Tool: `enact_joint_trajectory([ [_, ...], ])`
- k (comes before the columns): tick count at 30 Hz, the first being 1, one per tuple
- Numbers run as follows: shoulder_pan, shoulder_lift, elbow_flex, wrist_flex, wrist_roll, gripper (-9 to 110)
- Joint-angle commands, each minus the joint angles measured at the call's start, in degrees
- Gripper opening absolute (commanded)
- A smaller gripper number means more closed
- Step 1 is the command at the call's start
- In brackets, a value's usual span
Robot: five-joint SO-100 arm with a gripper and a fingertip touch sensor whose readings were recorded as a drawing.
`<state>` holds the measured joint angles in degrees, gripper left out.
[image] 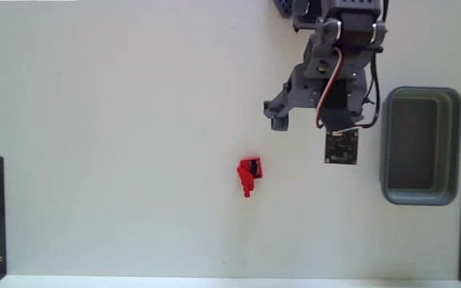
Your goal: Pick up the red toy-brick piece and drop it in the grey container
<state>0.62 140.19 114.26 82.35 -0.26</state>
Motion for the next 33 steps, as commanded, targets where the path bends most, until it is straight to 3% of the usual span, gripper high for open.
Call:
enact_joint_trajectory([
  [1, -0.29, 1.93, 0.3, -0.39, 0.26, 110],
  [33, 14.11, 1.93, 0.3, -0.39, 0.26, 110],
])
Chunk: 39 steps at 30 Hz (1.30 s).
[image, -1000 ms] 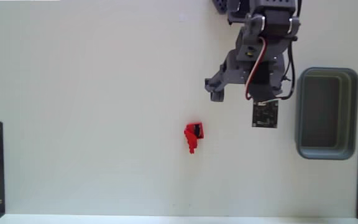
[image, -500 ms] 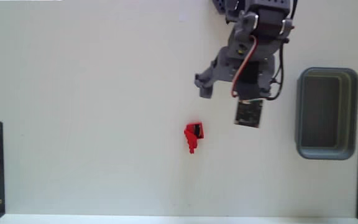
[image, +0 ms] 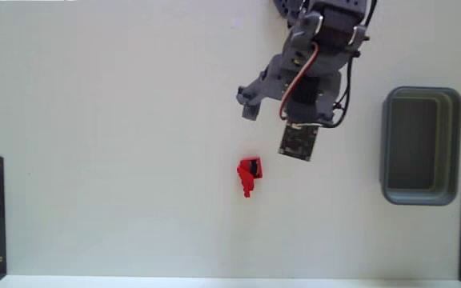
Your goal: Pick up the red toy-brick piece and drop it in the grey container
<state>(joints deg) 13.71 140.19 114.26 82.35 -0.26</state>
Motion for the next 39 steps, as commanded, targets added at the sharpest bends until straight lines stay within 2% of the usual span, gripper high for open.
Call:
enact_joint_trajectory([
  [1, 1.01, 1.93, 0.3, -0.39, 0.26, 110],
  [29, 1.01, 1.75, 0.28, -0.55, 0.26, 110],
  [39, 1.01, -6.35, -1.11, -7.27, 0.26, 110],
])
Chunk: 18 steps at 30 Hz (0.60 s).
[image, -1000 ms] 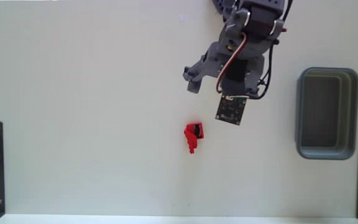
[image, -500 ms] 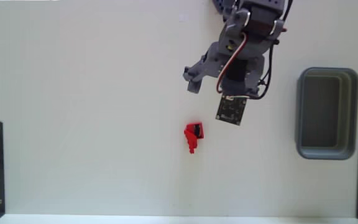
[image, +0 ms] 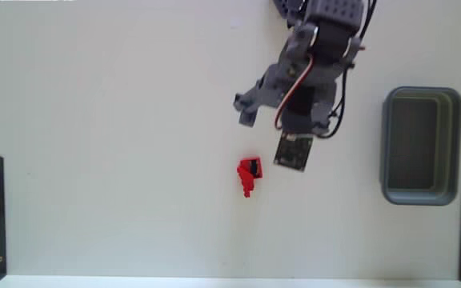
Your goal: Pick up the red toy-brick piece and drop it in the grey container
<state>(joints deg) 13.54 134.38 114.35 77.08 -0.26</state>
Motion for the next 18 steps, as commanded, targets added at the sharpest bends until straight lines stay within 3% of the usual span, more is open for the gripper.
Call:
enact_joint_trajectory([
  [1, 1.18, -1.47, -1.43, -2.69, 0.26, 110],
  [18, 1.18, -16.24, -7.13, -11.75, 0.26, 110],
])
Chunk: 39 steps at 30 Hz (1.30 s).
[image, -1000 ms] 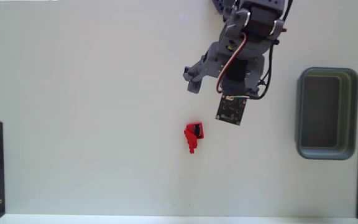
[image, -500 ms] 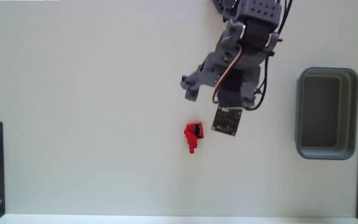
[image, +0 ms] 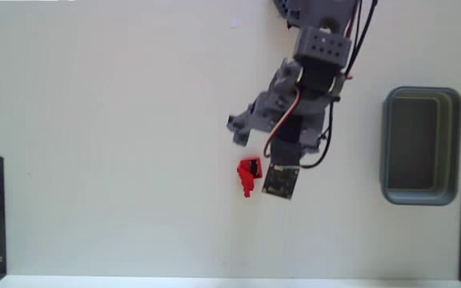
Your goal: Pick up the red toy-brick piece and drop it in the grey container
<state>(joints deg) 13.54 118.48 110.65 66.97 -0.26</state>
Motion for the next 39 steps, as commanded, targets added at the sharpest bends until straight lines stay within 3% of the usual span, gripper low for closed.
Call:
enact_joint_trajectory([
  [1, 1.18, -1.35, -3.97, -2.14, 0.26, 110],
  [39, 1.18, -31.97, -28.22, -8.5, 0.26, 110],
])
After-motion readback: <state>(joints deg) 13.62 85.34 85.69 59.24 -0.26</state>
